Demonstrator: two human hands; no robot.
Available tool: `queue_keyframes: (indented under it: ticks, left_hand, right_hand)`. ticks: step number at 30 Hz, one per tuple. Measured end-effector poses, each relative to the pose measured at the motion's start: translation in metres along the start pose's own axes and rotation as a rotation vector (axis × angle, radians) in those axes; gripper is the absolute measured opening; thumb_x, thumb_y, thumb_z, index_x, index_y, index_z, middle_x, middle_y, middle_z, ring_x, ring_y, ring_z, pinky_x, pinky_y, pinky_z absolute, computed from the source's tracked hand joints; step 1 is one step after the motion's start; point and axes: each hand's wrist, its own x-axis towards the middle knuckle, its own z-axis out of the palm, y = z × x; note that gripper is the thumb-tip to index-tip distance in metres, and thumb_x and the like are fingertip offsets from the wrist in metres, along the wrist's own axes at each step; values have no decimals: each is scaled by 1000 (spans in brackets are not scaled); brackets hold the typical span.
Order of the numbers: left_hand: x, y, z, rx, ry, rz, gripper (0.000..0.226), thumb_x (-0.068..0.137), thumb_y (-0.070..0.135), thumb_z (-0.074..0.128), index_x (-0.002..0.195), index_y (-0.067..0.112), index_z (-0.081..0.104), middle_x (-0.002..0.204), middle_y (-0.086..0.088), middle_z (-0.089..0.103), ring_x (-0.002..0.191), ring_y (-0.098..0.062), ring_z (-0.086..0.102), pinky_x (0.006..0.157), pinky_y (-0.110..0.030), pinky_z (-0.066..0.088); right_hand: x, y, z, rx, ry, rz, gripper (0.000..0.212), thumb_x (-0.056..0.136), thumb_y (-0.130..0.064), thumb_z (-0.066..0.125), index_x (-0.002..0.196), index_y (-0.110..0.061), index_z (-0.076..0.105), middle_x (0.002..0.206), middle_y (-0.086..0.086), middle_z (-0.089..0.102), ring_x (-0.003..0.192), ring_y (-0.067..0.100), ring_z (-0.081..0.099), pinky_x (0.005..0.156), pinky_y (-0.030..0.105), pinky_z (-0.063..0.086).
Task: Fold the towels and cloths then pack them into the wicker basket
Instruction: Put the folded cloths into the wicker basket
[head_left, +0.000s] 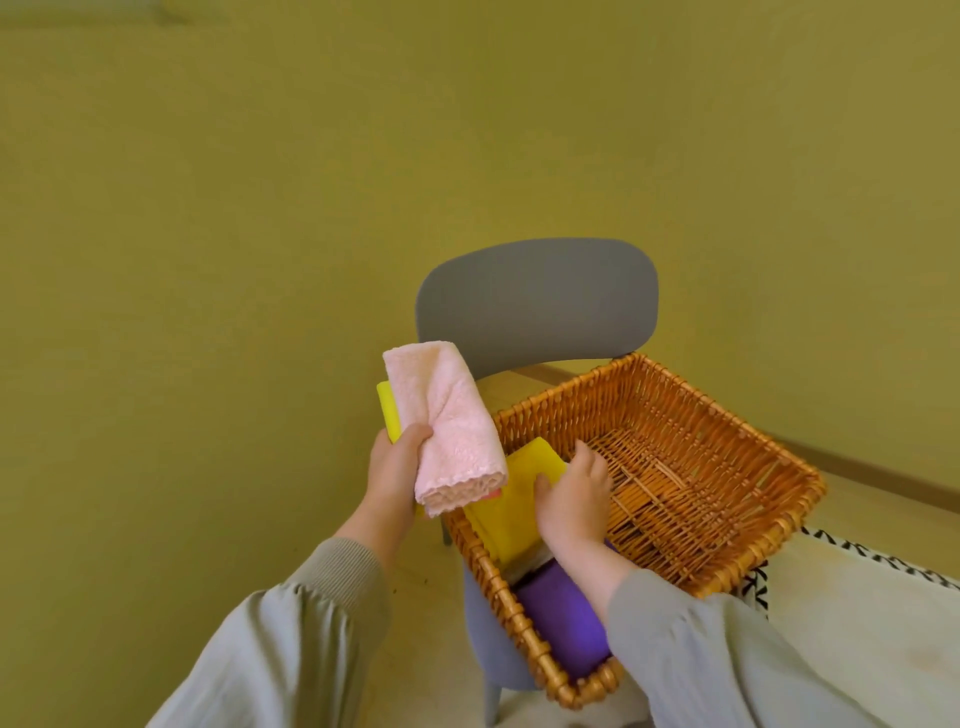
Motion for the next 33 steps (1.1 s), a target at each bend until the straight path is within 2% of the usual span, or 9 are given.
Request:
queue_keyframes:
  ticks: [3,7,9,11,14,16,20,25,33]
  left_hand:
    - [-3,-4,4,-20,-7,-25,34,88,15,55,119,3,54,109,-13,64,92,-26,63,63,-32,47]
    - [-10,-9,8,5,-56,-29,33,90,15,53,120,3,54,105,-11,65,88,-22,63,61,-30,46]
    - [-13,-10,8,22,-86,-32,33,90,15,54,121,5,53,108,-11,65,91,-23,63,64,-31,47]
    - [-16,-9,10,50,-121,-26,32,90,14,54,121,6,52,107,-10,64,91,-21,63,65,-30,47]
    - [-21,-9,22,73,-193,-27,30,89,11,57,119,9,52,109,-10,65,95,-24,64,71,-34,51]
    - [-26,-12,35,36,-213,-31,30,89,8,58,118,9,54,111,-12,65,98,-27,64,76,-37,52]
    - [-40,-19,64,-85,-208,-23,29,89,3,58,117,10,54,110,-10,66,101,-27,64,87,-43,53]
    - [-51,-28,86,-132,-251,-81,45,84,2,61,127,8,49,118,-13,64,105,-30,64,92,-49,51]
    - [-58,-19,86,-105,-422,-187,94,67,52,76,144,36,24,143,1,44,123,-25,50,92,-49,49]
  right_hand:
    - [3,8,12,-442,-297,-434,58,99,-36,35,151,-20,14,159,8,5,146,29,3,118,42,8]
    - [4,18,32,-623,-648,-427,67,99,-51,21,151,-21,-8,158,7,-18,144,30,-17,117,50,-5]
    - [15,10,26,-435,-656,-374,64,101,-38,32,152,-16,1,160,7,-7,146,29,-9,118,50,0]
    - [31,-6,7,114,-576,-130,51,101,-30,36,146,-6,30,154,11,26,144,30,18,116,44,16]
    - [43,-13,-29,745,-714,160,59,92,-59,41,131,-17,55,135,2,55,128,21,47,112,39,29]
    - [46,-9,-47,852,-928,217,60,86,-66,46,129,-25,54,130,-1,59,122,17,53,110,40,35]
    - [50,17,-80,928,-1209,205,60,86,-56,54,136,-24,45,136,5,55,125,23,52,105,43,40]
    - [55,30,-108,766,-1031,117,81,67,-9,70,140,-15,34,125,12,57,111,28,60,84,43,53]
    - [72,37,-137,296,-986,-84,74,48,-5,52,120,-21,50,118,12,59,107,30,59,92,47,51]
